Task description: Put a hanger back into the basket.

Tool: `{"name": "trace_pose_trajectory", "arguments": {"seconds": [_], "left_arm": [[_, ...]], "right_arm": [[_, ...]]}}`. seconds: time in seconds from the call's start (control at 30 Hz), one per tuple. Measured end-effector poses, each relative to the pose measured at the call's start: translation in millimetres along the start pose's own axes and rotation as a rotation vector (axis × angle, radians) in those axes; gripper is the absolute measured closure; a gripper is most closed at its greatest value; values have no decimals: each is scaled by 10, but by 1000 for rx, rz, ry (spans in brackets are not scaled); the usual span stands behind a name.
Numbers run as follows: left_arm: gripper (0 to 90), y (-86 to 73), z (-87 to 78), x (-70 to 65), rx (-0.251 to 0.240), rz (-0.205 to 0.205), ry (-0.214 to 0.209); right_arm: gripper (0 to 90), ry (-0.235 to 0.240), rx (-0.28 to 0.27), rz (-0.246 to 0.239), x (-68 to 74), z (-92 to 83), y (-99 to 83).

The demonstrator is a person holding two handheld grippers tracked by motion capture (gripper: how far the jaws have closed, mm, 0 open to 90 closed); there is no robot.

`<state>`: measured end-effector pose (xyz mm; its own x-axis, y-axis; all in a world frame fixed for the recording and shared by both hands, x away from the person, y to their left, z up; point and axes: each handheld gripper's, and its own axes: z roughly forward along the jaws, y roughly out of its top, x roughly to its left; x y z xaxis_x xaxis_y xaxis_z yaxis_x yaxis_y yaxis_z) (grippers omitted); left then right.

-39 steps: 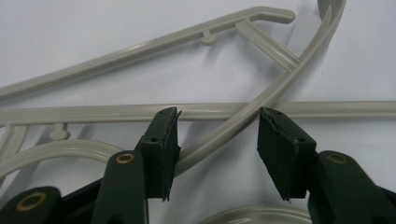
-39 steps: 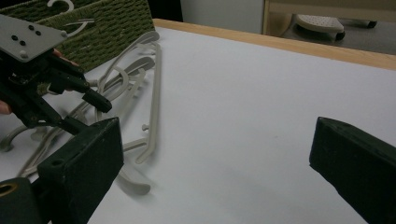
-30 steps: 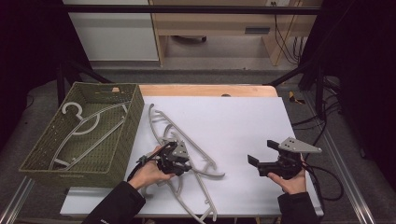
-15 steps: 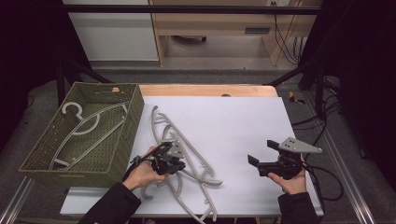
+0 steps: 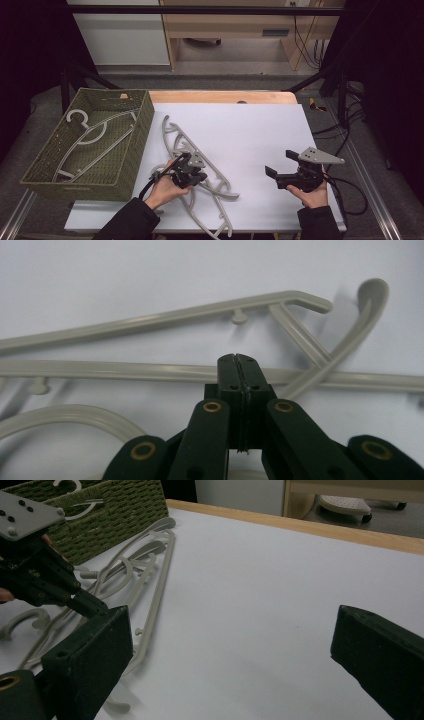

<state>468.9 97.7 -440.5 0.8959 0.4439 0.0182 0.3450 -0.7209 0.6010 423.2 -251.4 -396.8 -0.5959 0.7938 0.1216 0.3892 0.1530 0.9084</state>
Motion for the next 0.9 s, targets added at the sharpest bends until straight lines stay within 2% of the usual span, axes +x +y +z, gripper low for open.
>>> {"name": "trace_pose_trajectory", "arguments": {"seconds": [0.1, 0.13, 0.17, 0.23, 0.33, 0.5, 0.53, 0.63, 0.67, 0.7, 0.73, 0.77, 0.8, 0.9], "left_arm": [[900, -15, 7, -35, 16, 5, -23], [900, -20, 8, -41, 23, 2, -44], [900, -37, 13, -52, 48, 8, -40], [900, -48, 13, -48, 62, 10, -41], [900, -84, -25, -24, 86, -6, -44], [900, -170, -122, -18, 74, -13, -31], [897, -191, -155, -17, 58, -22, -21], [853, -266, -317, 1, -3, -84, 22], [802, -317, -425, 21, -44, -146, 46], [771, -317, -425, 21, -44, -146, 46], [741, -378, -531, 41, -90, -213, 71], [710, -378, -531, 41, -90, -213, 71], [710, -407, -571, 46, -107, -241, 89], [588, -480, -627, 41, -122, -312, 129]], "right_arm": [[37, 1, 7, -9, -2, 0, -2], [37, 0, 8, -9, 0, 0, -2], [37, 1, 7, -9, 0, 0, -1], [37, 0, 5, -3, 5, 7, -1], [36, 1, 6, -4, 6, 6, -1], [37, 0, 9, -9, -2, -2, -2], [36, -1, 9, -7, 2, 0, -1], [37, 0, 7, -7, 2, 0, 0], [37, 0, 10, -11, 0, -5, -1], [37, 0, 10, -11, 0, -5, -1], [37, -2, 4, -3, 4, -2, 1], [37, -2, 4, -3, 4, -2, 1], [37, -2, 4, -3, 4, -2, 2], [37, -3, 7, -4, 8, 2, 1]]}}
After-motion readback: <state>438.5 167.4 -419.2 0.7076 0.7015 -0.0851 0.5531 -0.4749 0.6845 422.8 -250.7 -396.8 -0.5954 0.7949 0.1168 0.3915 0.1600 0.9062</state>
